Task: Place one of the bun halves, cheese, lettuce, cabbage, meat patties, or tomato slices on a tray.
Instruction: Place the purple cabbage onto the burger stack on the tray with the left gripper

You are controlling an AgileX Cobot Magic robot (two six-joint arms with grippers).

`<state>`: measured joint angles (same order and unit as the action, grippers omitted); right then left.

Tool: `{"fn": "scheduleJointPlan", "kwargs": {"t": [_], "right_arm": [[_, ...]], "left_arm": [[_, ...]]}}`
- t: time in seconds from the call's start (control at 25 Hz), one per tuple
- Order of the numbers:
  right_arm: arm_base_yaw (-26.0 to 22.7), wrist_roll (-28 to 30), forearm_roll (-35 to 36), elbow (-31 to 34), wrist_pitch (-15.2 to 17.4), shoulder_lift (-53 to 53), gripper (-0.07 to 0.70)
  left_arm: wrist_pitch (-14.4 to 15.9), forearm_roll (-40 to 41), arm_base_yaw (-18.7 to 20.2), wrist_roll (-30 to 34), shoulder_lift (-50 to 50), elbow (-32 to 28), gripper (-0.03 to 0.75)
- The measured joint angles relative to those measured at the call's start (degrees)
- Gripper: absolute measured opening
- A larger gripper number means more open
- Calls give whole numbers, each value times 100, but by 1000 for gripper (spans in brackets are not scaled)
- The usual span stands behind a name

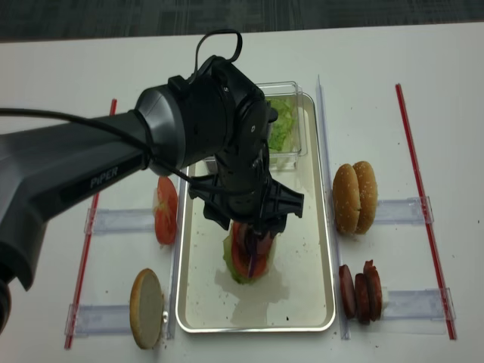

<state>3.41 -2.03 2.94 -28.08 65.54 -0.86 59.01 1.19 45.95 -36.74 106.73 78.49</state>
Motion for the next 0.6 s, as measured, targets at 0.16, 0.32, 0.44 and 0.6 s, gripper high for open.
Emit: {"fn": "scheduleJointPlan", "kwargs": {"t": [0.16,0.32,0.44,0.6], "right_arm": [[0,0,0,0,0,0,692],[0,0,0,0,0,0,692],[0,0,0,0,0,0,692],[0,0,0,0,0,0,692]], "left_arm": [[105,78,0,-62,0,0,601],[114,121,0,-62,0,0,615],[114,121,0,-66,0,0,619],[126,144,0,-76,0,137,620]]}}
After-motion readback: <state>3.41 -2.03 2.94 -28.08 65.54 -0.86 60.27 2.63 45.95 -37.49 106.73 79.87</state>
